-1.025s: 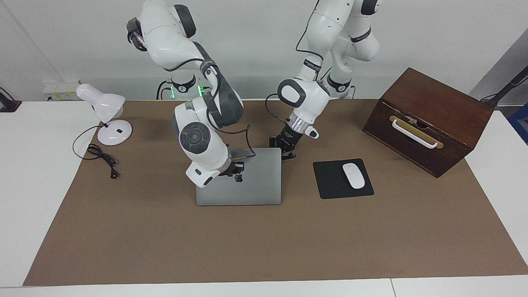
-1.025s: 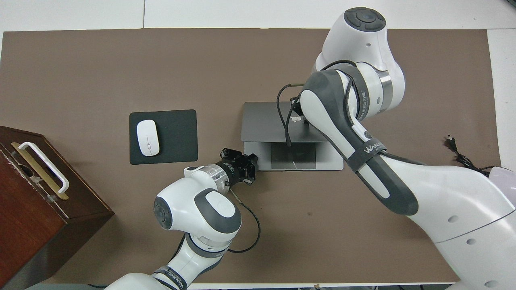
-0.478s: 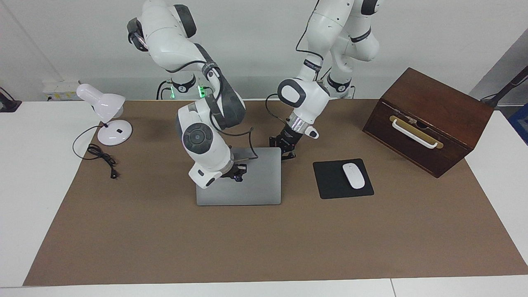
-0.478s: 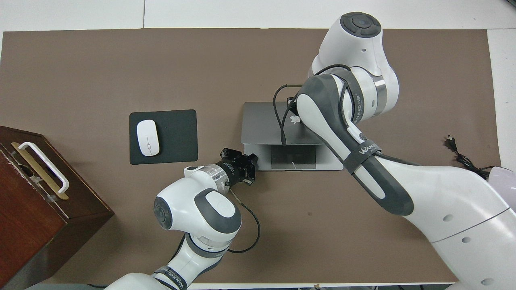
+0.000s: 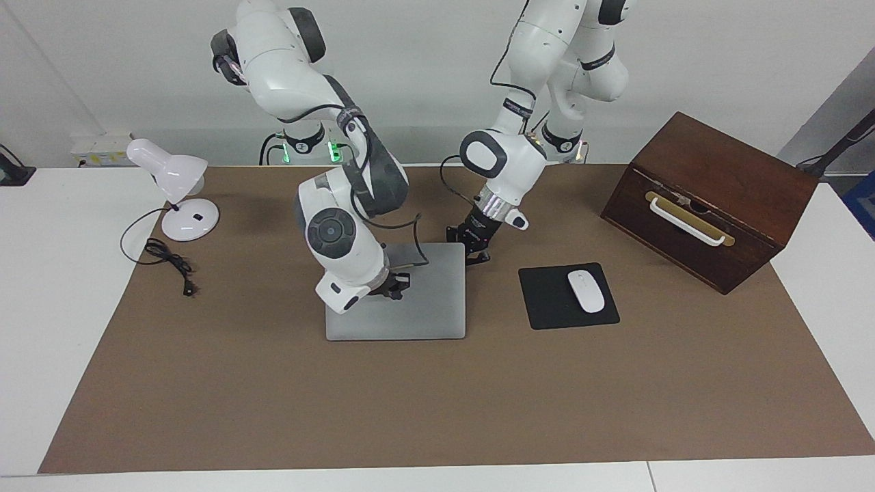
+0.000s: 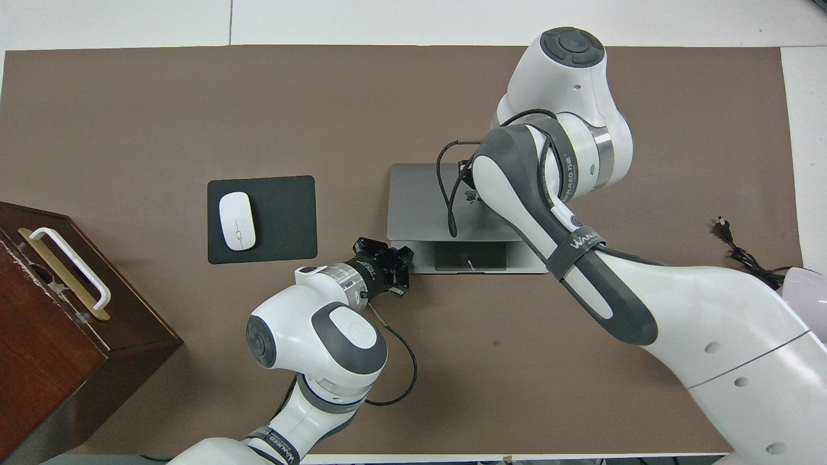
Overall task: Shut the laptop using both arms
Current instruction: 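Push the laptop screen down toward the keyboard with the right gripper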
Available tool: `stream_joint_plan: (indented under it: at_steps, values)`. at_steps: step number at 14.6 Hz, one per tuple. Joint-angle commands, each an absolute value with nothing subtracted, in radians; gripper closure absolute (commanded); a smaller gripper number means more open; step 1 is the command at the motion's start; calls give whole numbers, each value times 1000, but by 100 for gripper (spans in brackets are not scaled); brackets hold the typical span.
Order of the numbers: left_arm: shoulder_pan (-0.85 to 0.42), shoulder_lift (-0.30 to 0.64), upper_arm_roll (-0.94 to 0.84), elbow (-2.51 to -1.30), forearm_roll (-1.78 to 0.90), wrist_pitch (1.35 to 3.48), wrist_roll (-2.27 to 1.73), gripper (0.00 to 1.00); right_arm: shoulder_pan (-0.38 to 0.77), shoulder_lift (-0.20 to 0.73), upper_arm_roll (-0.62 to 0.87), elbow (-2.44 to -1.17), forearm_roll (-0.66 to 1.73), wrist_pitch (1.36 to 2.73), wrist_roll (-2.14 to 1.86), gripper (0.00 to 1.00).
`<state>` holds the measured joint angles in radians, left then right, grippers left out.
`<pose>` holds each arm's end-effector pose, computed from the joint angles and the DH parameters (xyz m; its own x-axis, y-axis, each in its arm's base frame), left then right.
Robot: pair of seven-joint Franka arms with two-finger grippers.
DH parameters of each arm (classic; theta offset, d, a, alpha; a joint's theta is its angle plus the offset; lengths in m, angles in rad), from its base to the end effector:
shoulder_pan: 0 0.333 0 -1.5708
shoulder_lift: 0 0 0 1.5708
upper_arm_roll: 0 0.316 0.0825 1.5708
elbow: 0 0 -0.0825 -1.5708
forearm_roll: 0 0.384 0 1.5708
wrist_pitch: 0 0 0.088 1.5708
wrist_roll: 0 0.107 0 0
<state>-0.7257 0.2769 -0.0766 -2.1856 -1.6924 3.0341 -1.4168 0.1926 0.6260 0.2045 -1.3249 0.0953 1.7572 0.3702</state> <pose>0.4274 -0.3331 0.2704 -0.5216 0.5624 -0.6416 0.7758 0.6256 -0.0824 0.6581 0.2525 0.3612 0.9691 -0.0098 -0.2465 -0.0420 -0.9912 -0.1259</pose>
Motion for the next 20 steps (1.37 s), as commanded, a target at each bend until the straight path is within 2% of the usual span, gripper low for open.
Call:
stream_joint_plan:
  at_steps: [1,20]
  values:
    - [-727,299,-66,-2194,-1703,3054,-1391,100,184,624,218,-1350,114,1787,399,100]
    - [-726,261,-64,-2240,-1703,3054,-1382,100,186,621,218,-1408,114,1859,407,100]
